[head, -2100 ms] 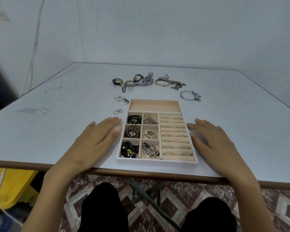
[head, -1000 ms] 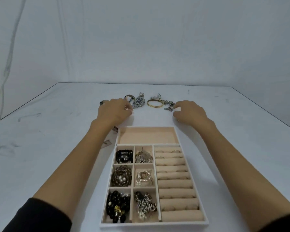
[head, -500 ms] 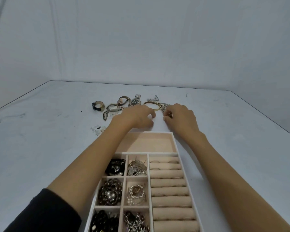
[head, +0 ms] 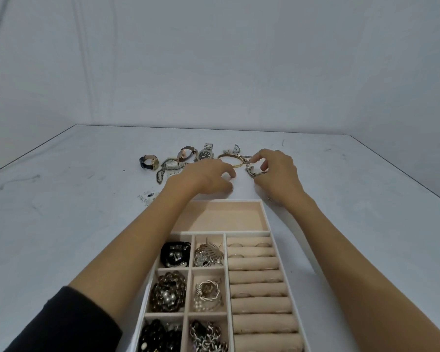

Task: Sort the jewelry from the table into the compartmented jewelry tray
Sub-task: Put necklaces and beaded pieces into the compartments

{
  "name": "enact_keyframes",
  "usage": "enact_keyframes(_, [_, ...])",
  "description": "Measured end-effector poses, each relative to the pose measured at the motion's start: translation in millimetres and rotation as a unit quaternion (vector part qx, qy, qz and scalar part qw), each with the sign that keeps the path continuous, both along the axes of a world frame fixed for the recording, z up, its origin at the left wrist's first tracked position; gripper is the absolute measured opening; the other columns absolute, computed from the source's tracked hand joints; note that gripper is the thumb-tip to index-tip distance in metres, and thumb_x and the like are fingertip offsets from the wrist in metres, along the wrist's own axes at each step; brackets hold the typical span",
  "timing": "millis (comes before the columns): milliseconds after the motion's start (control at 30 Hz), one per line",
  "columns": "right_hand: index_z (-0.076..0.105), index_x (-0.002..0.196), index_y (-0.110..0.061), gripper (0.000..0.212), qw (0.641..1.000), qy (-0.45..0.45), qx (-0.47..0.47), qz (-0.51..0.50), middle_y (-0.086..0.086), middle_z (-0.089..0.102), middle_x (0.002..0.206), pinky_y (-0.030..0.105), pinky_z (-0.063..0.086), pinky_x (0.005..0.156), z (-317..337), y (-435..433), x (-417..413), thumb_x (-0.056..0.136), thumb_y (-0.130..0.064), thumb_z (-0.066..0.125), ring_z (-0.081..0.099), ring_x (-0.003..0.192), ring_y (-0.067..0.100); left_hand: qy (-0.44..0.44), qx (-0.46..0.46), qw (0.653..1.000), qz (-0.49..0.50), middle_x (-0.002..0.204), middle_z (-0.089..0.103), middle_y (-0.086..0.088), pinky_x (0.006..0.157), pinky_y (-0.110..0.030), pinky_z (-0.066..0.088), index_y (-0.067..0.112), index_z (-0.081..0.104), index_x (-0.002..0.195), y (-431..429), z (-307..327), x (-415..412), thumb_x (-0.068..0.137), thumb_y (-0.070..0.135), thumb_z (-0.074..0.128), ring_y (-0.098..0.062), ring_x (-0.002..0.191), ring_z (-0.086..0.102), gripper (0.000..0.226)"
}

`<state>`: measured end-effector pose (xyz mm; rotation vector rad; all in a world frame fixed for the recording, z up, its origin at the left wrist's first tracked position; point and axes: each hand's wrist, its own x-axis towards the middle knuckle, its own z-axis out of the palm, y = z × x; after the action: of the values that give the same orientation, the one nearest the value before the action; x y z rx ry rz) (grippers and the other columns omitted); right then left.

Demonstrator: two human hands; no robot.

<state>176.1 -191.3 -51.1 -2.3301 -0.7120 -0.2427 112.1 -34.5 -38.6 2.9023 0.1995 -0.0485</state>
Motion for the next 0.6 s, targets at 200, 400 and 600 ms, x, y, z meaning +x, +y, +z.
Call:
enact_keyframes(200, [0.068, 0.104, -0.017, 0.029, 0.984, 0.035, 0.176, 0.010, 0.006, 0.064, 0.080, 0.023, 0.041, 0.063, 17.0, -9.4, 2.7, 0.082, -0.004, 0.055, 0.055, 0.064, 0.014, -0.054, -0.114, 0.992, -0.001, 0.133, 0.054, -0.001, 0.099, -0.033, 0.040, 0.023, 0.053, 0.131, 1.0, -0.9, 0.1, 0.090, 0.026, 0.061, -0.020, 0.120, 0.050, 0.042])
enact_keyframes(400, [0.067, 0.106, -0.013, 0.023, 0.953, 0.049, 0.286, 0.084, 0.007, 0.069, 0.074, 0.018, 0.045, 0.059, 34.8, -10.6, -3.7, 0.084, -0.003, 0.064, 0.057, 0.053, 0.009, -0.126, -0.378, 0.916, -0.042, 0.129, 0.057, 0.006, 0.099, -0.023, 0.038, 0.021, 0.054, 0.128, -11.6, 4.4, -0.7, 0.085, 0.010, 0.068, -0.008, 0.123, 0.048, 0.047])
enact_keyframes(600, [0.066, 0.109, -0.007, 0.026, 0.929, 0.087, 0.329, 0.145, 0.015, 0.071, 0.083, 0.015, 0.045, 0.056, 46.4, -7.0, -18.3, 0.085, 0.001, 0.065, 0.059, 0.057, 0.011, -0.142, -0.472, 0.863, -0.105, 0.105, 0.068, -0.003, 0.081, -0.008, 0.047, 0.012, 0.059, 0.105, -31.3, 8.9, -5.0, 0.093, 0.006, 0.058, 0.001, 0.093, 0.064, 0.013])
